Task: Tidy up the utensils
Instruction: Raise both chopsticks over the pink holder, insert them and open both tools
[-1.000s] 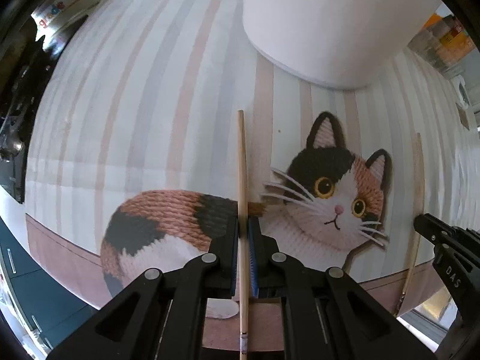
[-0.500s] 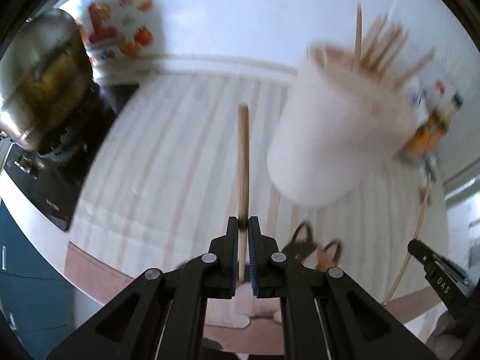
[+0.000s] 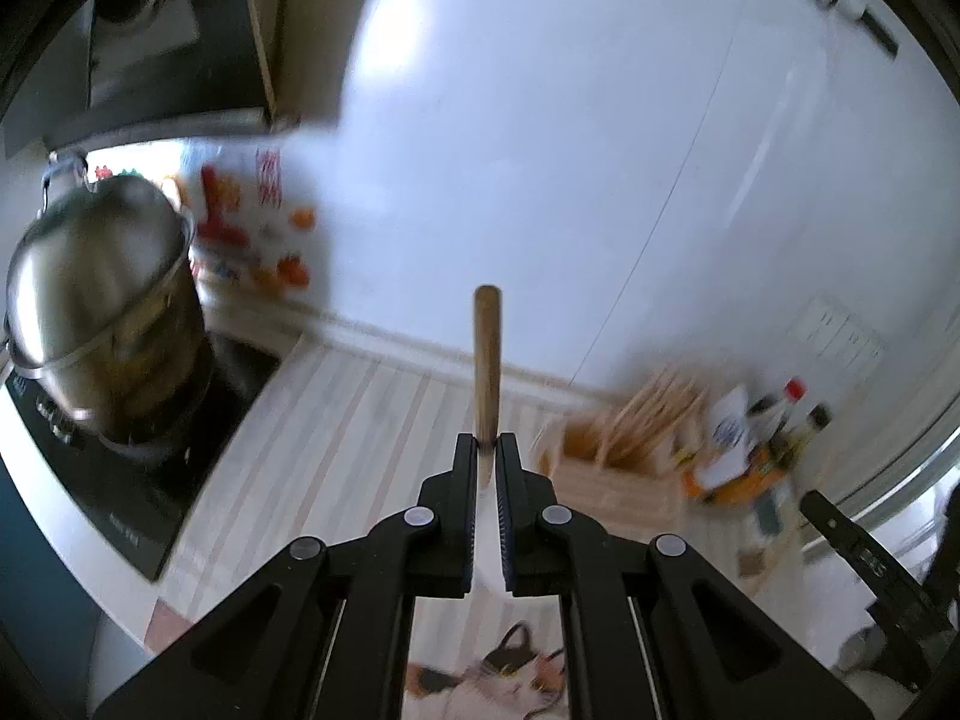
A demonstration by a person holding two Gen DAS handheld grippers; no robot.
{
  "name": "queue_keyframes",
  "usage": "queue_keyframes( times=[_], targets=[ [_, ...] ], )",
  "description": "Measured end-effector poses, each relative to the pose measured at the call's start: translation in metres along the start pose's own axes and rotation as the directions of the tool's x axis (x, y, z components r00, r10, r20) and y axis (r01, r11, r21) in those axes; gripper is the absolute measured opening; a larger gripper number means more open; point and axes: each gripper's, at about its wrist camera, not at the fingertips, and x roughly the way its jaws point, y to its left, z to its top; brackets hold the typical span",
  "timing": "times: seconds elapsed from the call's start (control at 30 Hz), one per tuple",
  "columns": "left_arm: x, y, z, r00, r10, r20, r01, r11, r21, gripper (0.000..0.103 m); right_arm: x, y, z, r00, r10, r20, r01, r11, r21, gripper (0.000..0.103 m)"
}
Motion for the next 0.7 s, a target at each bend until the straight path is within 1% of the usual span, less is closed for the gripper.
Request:
queue_keyframes(
  times=[0.17, 0.3, 0.37, 0.47, 0.6, 0.7],
  targets=[
    [-0.019, -0.016, 0.033, 0.998, -0.040, 0.056, 0.039, 0.999, 0.018, 0.004, -0.005, 0.005, 0.043, 0.996, 0.027, 0.080, -0.029, 0.999, 0.036, 0.007],
    [-0.021, -0.030, 0.050, 0.996, -0.065, 0.067, 0.063, 0.997, 0.033, 0.004, 0.001, 0.005, 0.071, 0.990, 0.038, 0.135, -0.049, 0.996, 0.080, 0.007],
    [-0.012, -0.038, 0.056, 0.996, -0.082, 0.044, 0.081, 0.996, 0.038, 0.004, 0.008, 0.003, 0.081, 0.987, 0.039, 0.157, -0.057, 0.992, 0.113, 0.007],
    [0.012, -0.044, 0.058, 0.994, -0.110, -0.020, 0.111, 0.993, 0.029, 0.004, 0.023, 0.001, 0.092, 0.982, 0.035, 0.187, -0.063, 0.988, 0.143, 0.007],
    [0.043, -0.049, 0.057, 0.992, -0.090, -0.085, 0.093, 0.995, 0.040, 0.004, 0.048, 0.005, 0.098, 0.977, 0.040, 0.210, -0.071, 0.988, 0.139, 0.007],
    [0.057, -0.050, 0.054, 0.991, -0.077, -0.114, 0.082, 0.996, 0.040, 0.004, 0.071, 0.009, 0.094, 0.976, 0.050, 0.210, -0.079, 0.988, 0.134, 0.007]
  ],
)
